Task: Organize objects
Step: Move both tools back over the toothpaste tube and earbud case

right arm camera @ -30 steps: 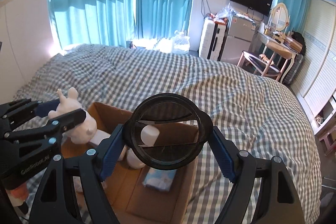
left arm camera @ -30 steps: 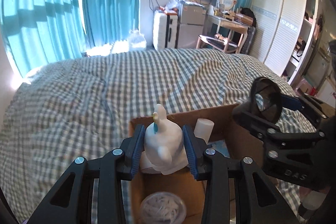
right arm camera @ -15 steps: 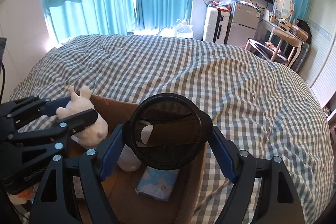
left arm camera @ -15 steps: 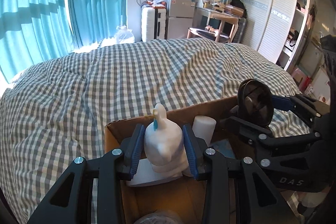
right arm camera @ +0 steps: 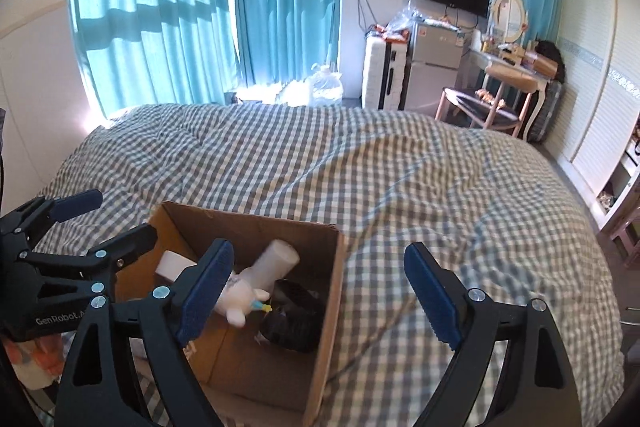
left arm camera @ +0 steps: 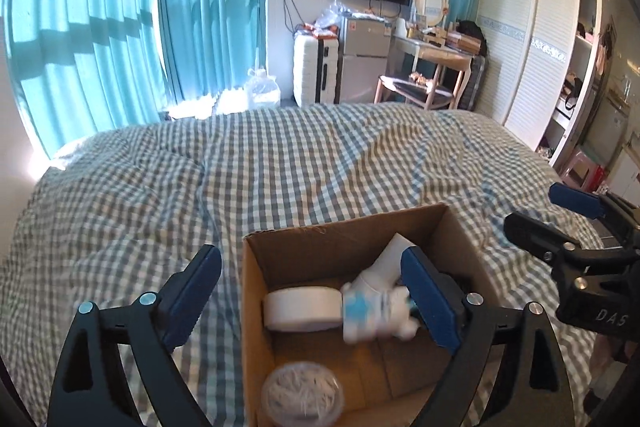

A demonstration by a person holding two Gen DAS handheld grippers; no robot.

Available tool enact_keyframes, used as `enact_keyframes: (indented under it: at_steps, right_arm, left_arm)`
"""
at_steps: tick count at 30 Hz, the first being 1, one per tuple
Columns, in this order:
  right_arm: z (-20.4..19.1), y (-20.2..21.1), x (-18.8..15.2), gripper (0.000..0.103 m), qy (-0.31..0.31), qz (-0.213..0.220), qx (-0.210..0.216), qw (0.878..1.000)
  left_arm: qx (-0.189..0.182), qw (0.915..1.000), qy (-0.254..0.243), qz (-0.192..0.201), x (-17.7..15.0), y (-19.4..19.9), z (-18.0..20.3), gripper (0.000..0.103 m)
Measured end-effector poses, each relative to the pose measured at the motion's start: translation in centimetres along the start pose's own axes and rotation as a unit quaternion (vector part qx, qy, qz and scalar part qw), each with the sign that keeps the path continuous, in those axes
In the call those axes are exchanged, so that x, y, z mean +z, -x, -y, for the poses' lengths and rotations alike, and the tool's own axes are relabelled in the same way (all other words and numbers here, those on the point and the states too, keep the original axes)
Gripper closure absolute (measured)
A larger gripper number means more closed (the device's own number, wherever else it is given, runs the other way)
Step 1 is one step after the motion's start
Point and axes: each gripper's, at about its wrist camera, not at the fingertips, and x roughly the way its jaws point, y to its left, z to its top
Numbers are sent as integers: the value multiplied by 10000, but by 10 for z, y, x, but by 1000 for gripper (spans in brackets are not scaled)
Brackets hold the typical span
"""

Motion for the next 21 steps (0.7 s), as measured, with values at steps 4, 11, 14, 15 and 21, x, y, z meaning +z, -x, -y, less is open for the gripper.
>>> enact_keyframes:
  at_steps: [4,11,14,15,21]
  right_arm:
    - [-5,49,-3,16,46,245,-52,9997]
    - [-23,116,-28,16,242,472,1,9986]
    - [-27,138,-47,16,128,538,121,9984]
    - [-28,142,-54,16,77,556,163,9983]
    - [-38,145,-97,16,-28,370,300,9989]
  left_arm:
    - [138,9996,-3,229,-3,39,1,6]
    - [318,9988,74,355,-26,92,0,5]
    - [492,9978,120,431,-46,107,-2,5]
    - [519,9975,107,457,-53,111,-3,5]
    - [724,9962,293,381,-88,117,-11,5]
